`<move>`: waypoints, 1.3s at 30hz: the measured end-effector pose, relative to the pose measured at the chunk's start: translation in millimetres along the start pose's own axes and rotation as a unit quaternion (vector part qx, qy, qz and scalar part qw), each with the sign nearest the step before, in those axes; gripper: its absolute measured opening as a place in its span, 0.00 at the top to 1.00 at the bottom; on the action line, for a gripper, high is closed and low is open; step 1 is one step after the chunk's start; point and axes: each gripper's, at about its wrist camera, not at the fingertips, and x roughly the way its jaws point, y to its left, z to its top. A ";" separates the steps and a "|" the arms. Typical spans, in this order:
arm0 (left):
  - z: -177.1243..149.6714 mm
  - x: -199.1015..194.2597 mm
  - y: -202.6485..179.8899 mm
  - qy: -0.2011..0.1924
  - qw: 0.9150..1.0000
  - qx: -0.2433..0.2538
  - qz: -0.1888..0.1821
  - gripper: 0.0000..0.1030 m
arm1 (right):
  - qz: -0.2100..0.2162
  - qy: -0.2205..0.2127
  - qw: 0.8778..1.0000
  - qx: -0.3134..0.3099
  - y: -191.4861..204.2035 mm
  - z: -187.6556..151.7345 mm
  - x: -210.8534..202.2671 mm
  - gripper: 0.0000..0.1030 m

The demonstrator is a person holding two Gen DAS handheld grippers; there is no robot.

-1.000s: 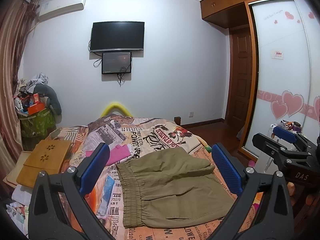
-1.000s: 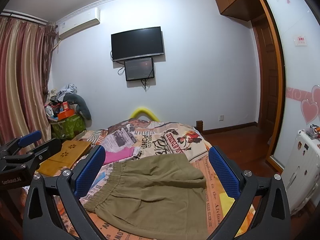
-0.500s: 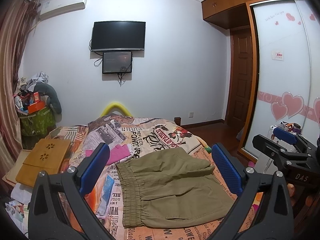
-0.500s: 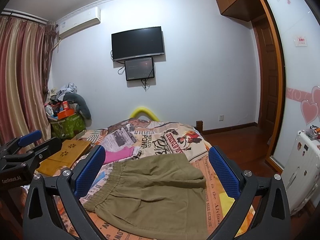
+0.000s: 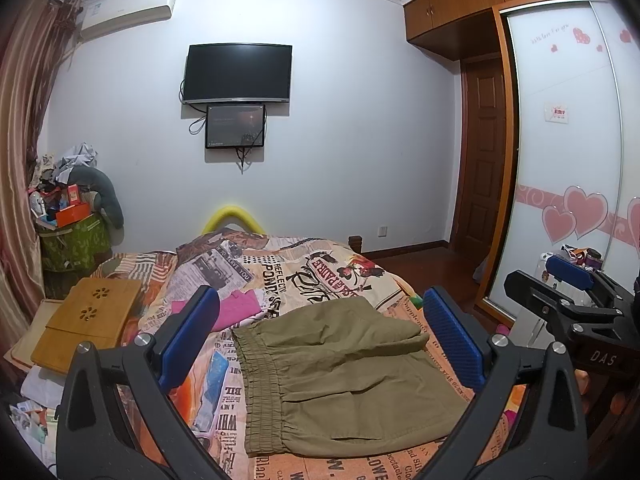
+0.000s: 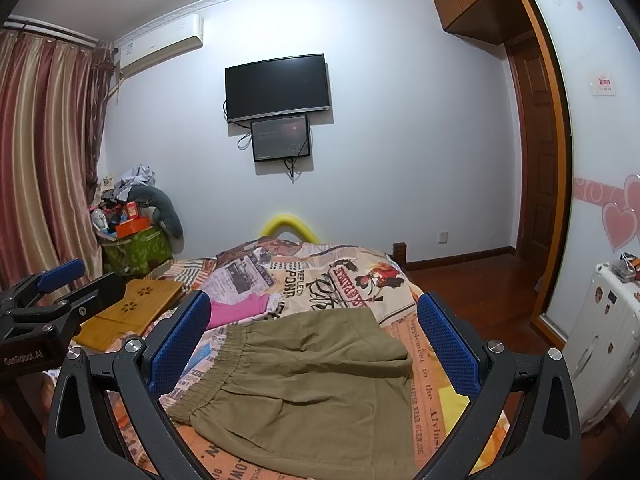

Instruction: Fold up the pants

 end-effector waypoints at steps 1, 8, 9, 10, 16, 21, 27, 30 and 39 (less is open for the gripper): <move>-0.2 0.2 -0.2 0.000 1.000 0.000 0.000 0.00 | 0.000 0.000 1.000 0.000 0.1 -0.1 0.0 0.00; 1.5 -1.1 -2.0 -0.002 1.000 0.001 0.001 0.00 | 0.002 0.000 1.000 -0.002 2.5 4.2 -0.8 0.00; 1.5 -1.2 -1.9 -0.001 1.000 0.001 0.001 0.00 | 0.002 -0.001 1.000 -0.003 2.8 4.6 -0.8 0.00; 1.4 -1.1 -2.0 -0.001 1.000 0.000 0.001 0.00 | 0.002 -0.001 1.000 -0.003 3.0 4.7 -0.8 0.00; 2.5 -1.5 -2.5 0.000 1.000 0.000 0.001 0.00 | 0.002 -0.001 1.000 -0.003 3.0 4.4 -0.8 0.00; 3.0 -0.7 -2.6 0.000 1.000 -0.001 0.000 0.00 | 0.002 -0.001 1.000 -0.004 2.6 4.5 -0.1 0.00; 2.1 3.7 -1.6 0.005 1.000 -0.001 0.001 0.00 | 0.003 0.002 1.000 -0.005 1.3 4.7 2.9 0.00; 0.0 11.4 -0.5 0.013 1.000 -0.003 0.001 0.00 | 0.001 0.007 1.000 -0.003 -0.6 3.1 7.0 0.00; -14.6 62.1 13.3 0.071 0.997 -0.019 0.007 0.00 | -0.027 0.047 0.998 -0.009 -17.8 -12.0 38.2 0.00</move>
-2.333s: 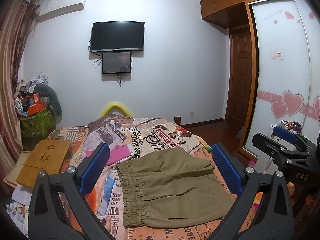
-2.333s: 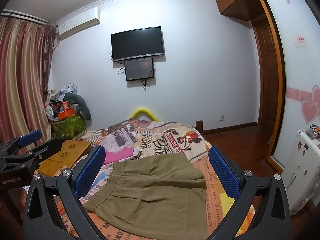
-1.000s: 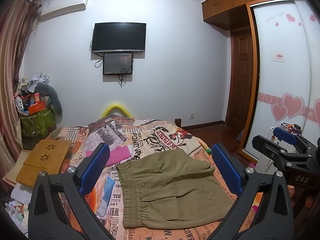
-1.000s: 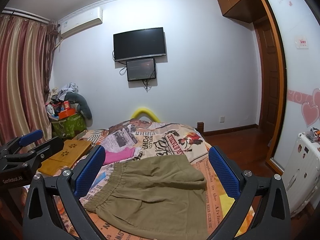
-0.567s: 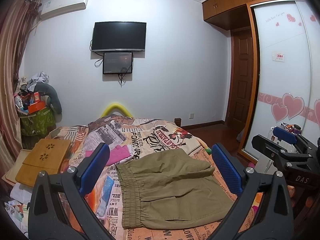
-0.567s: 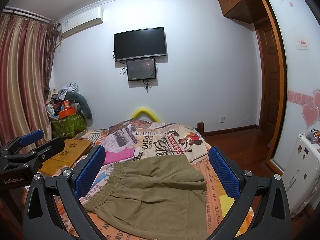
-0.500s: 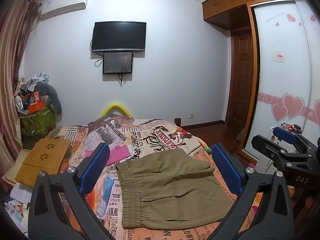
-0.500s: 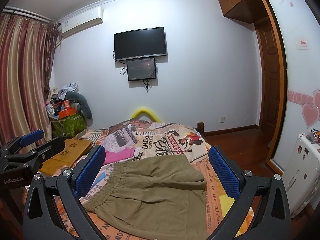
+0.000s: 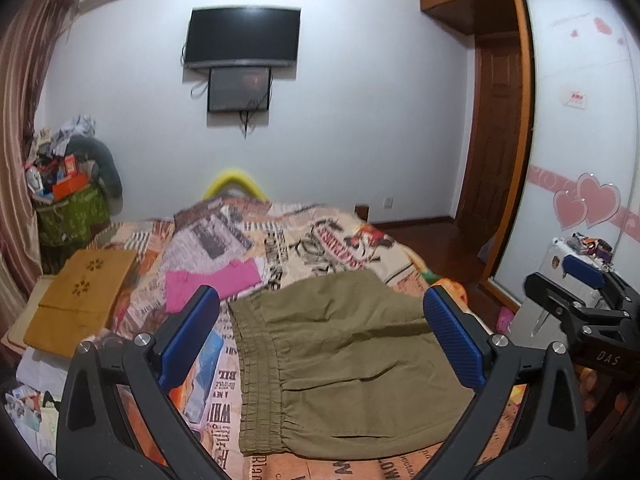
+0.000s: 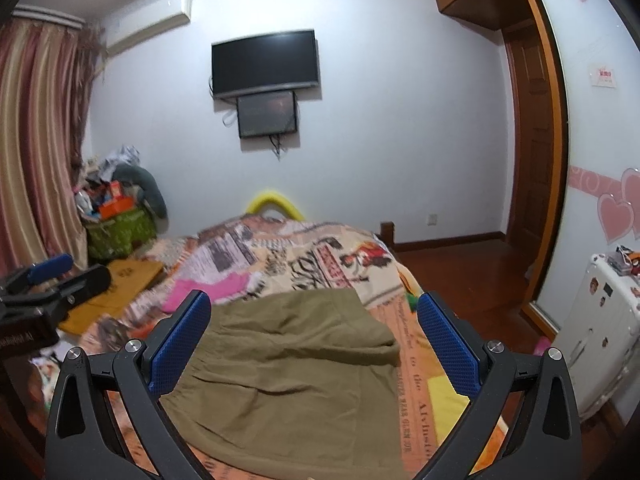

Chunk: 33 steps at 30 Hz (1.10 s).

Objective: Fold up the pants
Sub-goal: 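Lower both tools toward the pants, left at the waistband, right at the leg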

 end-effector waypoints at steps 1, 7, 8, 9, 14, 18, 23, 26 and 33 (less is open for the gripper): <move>-1.8 11.5 3.3 0.013 1.000 -0.003 0.005 0.00 | -0.008 0.008 1.000 -0.004 -3.2 -2.9 5.7 0.00; -15.6 71.9 26.6 0.084 0.996 -0.031 0.023 0.00 | -0.046 0.053 0.997 -0.015 -24.4 -19.1 39.3 0.00; -19.1 80.9 30.0 0.093 0.995 -0.035 0.030 0.00 | -0.050 0.062 0.997 -0.015 -27.9 -21.9 44.7 0.00; -23.2 90.1 33.7 0.101 0.993 -0.039 0.038 0.00 | -0.053 0.072 0.996 -0.014 -31.5 -25.2 50.6 0.00; -44.7 143.5 54.8 0.157 0.983 -0.048 0.077 0.00 | -0.064 0.128 0.990 0.013 -53.6 -44.8 83.4 0.00; -58.7 177.5 68.6 0.201 0.974 -0.053 0.084 0.00 | -0.059 0.169 0.983 0.035 -69.3 -58.0 109.9 0.00; -70.8 208.4 78.9 0.248 0.965 -0.058 0.060 0.00 | -0.054 0.215 0.974 0.053 -89.5 -75.0 147.0 0.00; -75.5 221.2 80.0 0.268 0.961 -0.035 0.057 0.00 | -0.054 0.247 0.965 0.062 -99.1 -84.0 168.8 0.00; -86.4 247.7 87.5 0.317 0.948 -0.014 0.036 0.23 | -0.041 0.293 0.954 0.040 -108.4 -102.6 204.4 0.02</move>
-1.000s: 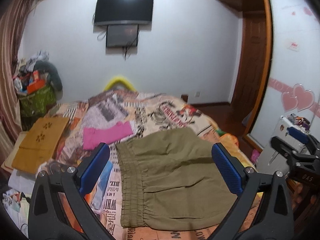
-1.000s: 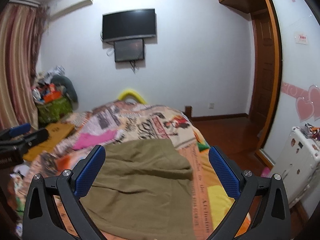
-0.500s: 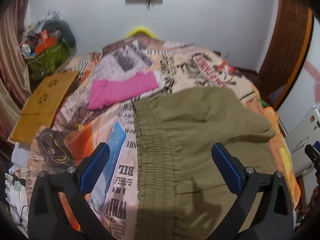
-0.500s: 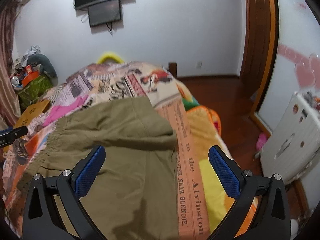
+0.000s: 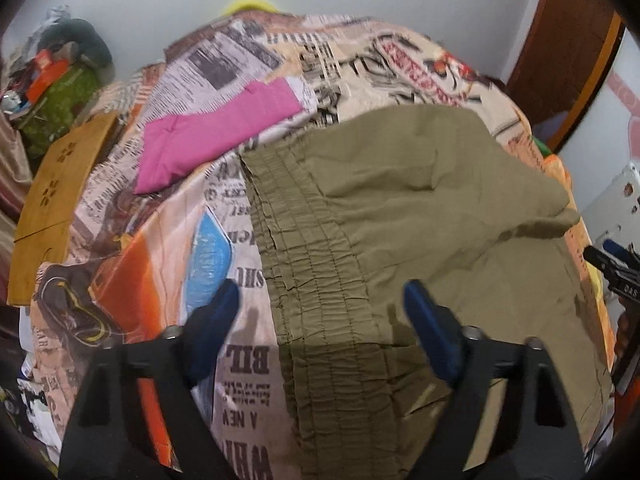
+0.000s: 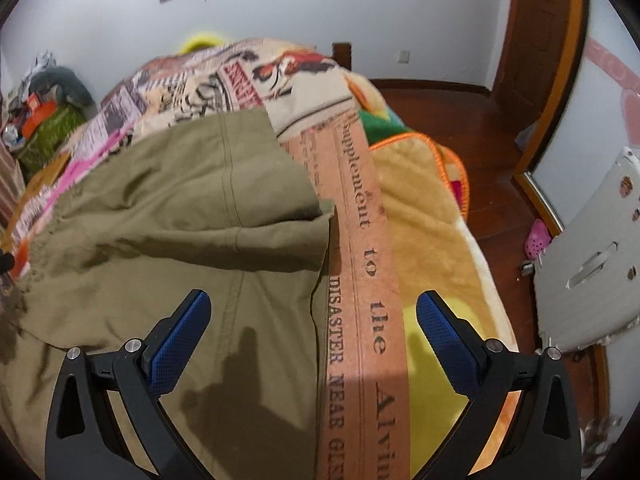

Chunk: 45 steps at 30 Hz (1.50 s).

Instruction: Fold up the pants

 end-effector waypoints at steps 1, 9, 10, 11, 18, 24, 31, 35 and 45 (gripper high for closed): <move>0.9 3.3 1.0 0.007 1.000 0.000 -0.003 0.24 | 0.004 0.006 1.000 -0.003 -0.3 0.9 4.8 0.03; 4.5 23.6 9.7 0.050 0.998 -0.013 -0.036 0.42 | 0.034 0.031 0.999 -0.008 -2.7 5.2 23.1 0.28; 3.8 25.5 11.2 0.054 0.998 -0.016 -0.041 0.42 | 0.038 0.034 0.999 -0.012 -2.0 5.4 24.9 0.34; 3.1 27.7 12.2 0.057 0.997 -0.018 -0.046 0.42 | 0.041 0.038 0.998 -0.014 -1.4 6.7 27.1 0.37; 3.3 37.7 13.5 0.063 0.996 -0.016 -0.061 0.42 | 0.070 0.060 0.995 -0.023 2.0 6.6 42.6 0.49; 2.6 40.6 10.0 0.058 0.997 0.008 -0.051 0.42 | 0.093 0.066 0.993 0.006 -8.2 4.9 57.8 0.63; 4.8 47.2 10.6 0.047 0.998 0.025 -0.023 0.39 | 0.089 0.058 0.994 0.016 -10.0 0.1 61.0 0.87; 5.2 46.2 12.9 0.047 0.998 0.026 -0.018 0.38 | 0.048 0.055 0.997 -0.039 3.5 -1.7 55.6 0.91; 3.9 50.5 21.8 0.044 0.998 0.032 -0.024 0.22 | 0.011 0.065 0.996 -0.066 0.1 -10.9 54.0 0.93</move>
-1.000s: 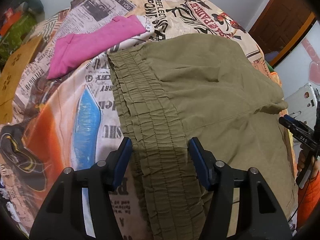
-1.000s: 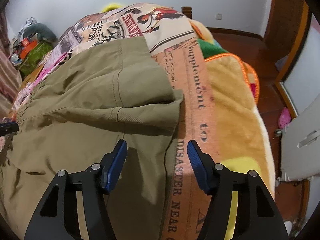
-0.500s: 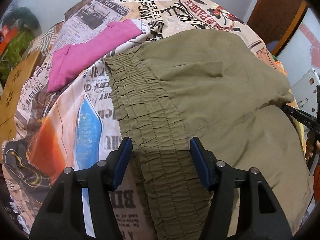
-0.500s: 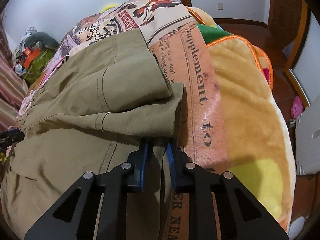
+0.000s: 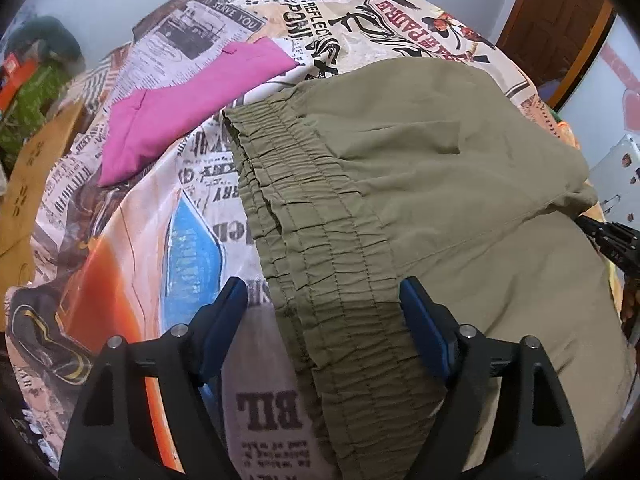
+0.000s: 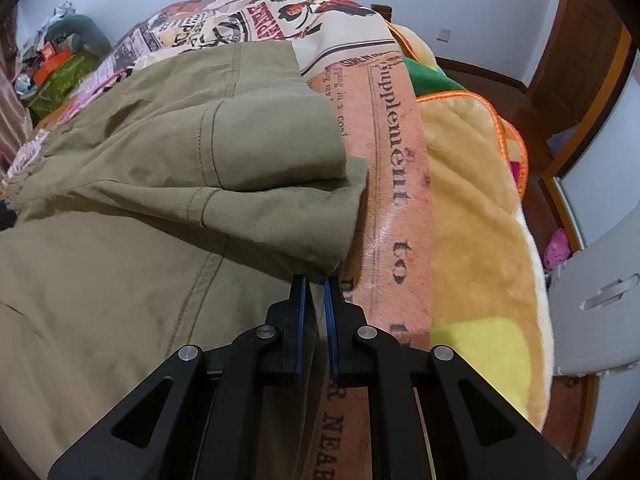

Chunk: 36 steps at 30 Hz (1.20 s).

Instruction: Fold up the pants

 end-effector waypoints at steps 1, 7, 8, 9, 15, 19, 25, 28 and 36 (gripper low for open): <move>-0.7 -2.1 -0.9 -0.001 1.000 0.002 0.003 0.22 | -0.006 0.002 1.000 0.000 -1.9 -1.3 -1.2 0.93; -10.5 -24.4 1.2 -0.014 1.000 -0.012 0.016 0.24 | -0.020 0.013 0.998 0.050 -29.9 -15.8 -21.5 0.95; -10.5 -27.9 2.9 -0.015 1.000 -0.017 0.012 0.24 | -0.015 0.008 0.998 0.054 -32.0 -16.4 -27.4 0.95; -9.9 -32.0 4.6 -0.017 1.000 -0.022 0.009 0.24 | -0.012 -0.004 0.999 0.053 -32.5 -15.1 -36.8 0.95; 7.0 -52.0 22.7 -0.048 0.997 -0.054 0.012 0.24 | -0.007 -0.051 0.998 0.025 -22.6 16.0 -61.6 0.62; 20.4 -41.4 33.2 -0.037 0.997 -0.073 0.002 0.24 | 0.002 -0.088 0.996 0.025 -14.8 39.2 -64.7 0.47; 26.7 -17.9 31.2 -0.016 0.997 -0.078 -0.011 0.24 | 0.021 -0.069 0.997 0.017 -7.4 59.1 -37.6 0.47; 26.4 -4.4 26.5 -0.002 0.997 -0.069 -0.014 0.24 | 0.038 -0.054 0.998 0.017 -5.4 66.4 -20.2 0.47; 23.2 9.7 15.6 0.005 0.999 -0.044 0.006 0.24 | 0.121 -0.034 0.991 0.055 -2.2 70.3 -0.2 0.57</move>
